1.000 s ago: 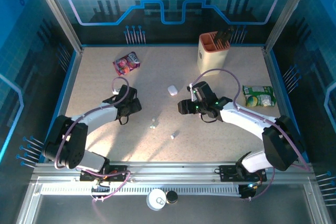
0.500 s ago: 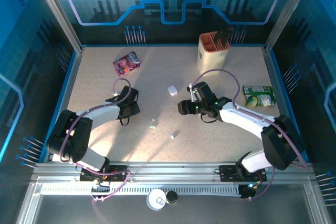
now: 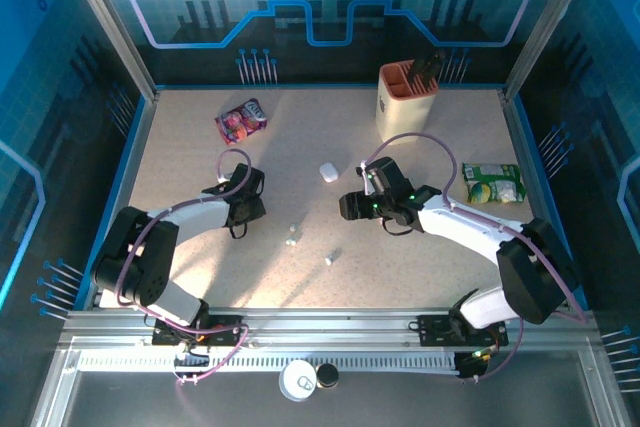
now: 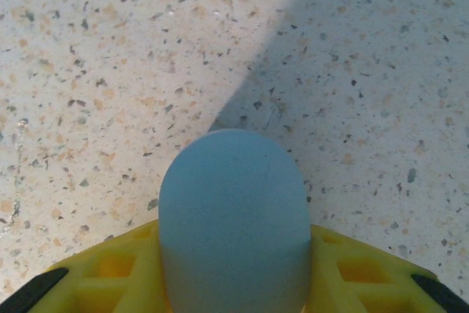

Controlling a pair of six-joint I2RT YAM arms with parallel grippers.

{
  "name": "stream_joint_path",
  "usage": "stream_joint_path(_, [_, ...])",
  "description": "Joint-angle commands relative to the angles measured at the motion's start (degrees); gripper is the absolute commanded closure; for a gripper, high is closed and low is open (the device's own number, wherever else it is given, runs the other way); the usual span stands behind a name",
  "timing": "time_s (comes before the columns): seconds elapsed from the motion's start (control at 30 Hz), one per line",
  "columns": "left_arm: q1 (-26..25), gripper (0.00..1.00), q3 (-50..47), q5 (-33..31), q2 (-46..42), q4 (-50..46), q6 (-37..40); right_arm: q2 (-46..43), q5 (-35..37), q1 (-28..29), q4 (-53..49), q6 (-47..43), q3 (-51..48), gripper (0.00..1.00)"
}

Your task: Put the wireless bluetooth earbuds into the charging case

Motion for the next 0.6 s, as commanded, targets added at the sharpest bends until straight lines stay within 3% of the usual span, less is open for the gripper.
stream_joint_path(0.0, [0.47,0.67,-1.0,1.52,-2.82,2.33,3.88,-1.77,-0.64,0.2,-0.76,0.44,-0.51,0.3])
stream_joint_path(0.17, [0.38,0.7,-3.08,3.21,-9.5,4.96,9.62,-4.59,-5.26,-1.52,-0.25,2.76,-0.66,0.3])
stream_joint_path(0.3, [0.38,0.65,-7.29,11.85,-16.77,13.01,15.94,-9.12,-5.73,-2.18,0.24,3.85,-1.27,0.31])
stream_joint_path(0.47, [0.08,0.67,-16.22,35.47,-23.9,33.9,24.89,-12.95,-8.17,-2.92,0.02,5.77,-1.35,0.32])
stream_joint_path(0.57, [-1.66,0.66,-19.79,44.66,-25.13,44.5,27.73,-13.11,-11.9,-3.86,0.39,7.73,-1.13,0.32])
